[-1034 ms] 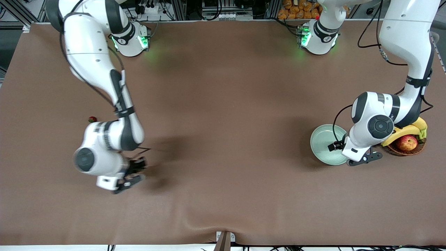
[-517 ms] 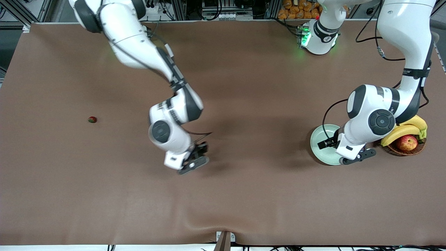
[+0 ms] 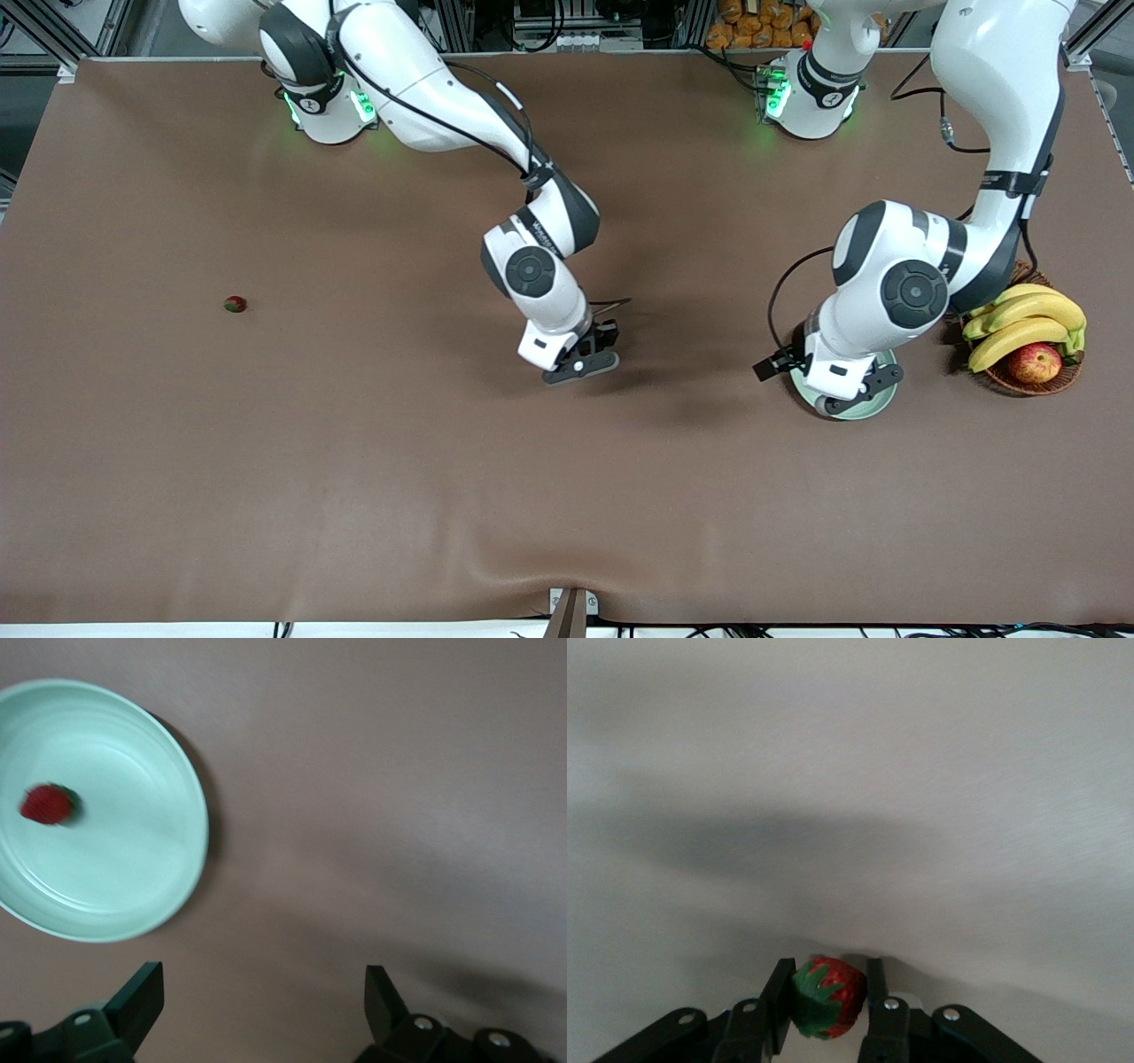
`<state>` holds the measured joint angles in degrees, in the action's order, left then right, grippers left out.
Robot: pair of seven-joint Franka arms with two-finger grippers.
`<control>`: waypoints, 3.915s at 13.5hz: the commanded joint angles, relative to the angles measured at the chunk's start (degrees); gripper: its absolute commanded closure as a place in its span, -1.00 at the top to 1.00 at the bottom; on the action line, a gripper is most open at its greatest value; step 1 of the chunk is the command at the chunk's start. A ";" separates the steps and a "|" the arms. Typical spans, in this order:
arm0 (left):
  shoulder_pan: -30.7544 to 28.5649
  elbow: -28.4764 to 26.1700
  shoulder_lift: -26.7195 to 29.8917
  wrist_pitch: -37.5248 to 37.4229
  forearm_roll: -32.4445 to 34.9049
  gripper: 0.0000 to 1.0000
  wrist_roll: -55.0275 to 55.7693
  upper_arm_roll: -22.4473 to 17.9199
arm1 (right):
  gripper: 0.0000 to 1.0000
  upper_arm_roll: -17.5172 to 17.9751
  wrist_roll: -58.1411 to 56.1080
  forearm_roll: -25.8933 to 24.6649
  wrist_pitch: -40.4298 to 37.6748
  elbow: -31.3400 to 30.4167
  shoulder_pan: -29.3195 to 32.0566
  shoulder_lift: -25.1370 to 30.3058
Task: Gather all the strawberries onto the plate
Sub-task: 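Carry the second strawberry to the table middle and release it, then grasp the middle strawberry with the left gripper while the right gripper reaches, then drop the strawberry onto the plate while the right gripper grasps the third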
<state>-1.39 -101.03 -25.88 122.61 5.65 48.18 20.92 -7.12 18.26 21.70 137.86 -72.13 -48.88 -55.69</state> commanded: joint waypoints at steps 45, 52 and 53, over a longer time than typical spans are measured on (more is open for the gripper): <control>13.08 13.93 -6.11 -0.17 -1.08 -1.00 27.51 -7.38 | 1.00 -32.61 -51.92 -0.78 -22.81 -41.42 25.85 15.44; 5.97 11.74 -6.03 -8.87 -0.99 -1.00 4.94 -7.47 | -1.00 -32.34 -52.97 -0.78 -24.12 -41.42 26.46 15.44; 4.65 10.43 -5.76 -9.05 -0.99 -1.00 1.16 -7.47 | -1.00 -32.34 -53.50 -0.69 -24.39 -41.42 26.46 15.52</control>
<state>6.02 -87.66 -33.36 114.63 5.43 55.58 12.90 -40.65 -33.57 21.08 114.00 -113.07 -23.45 -40.85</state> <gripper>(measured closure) 0.652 0.427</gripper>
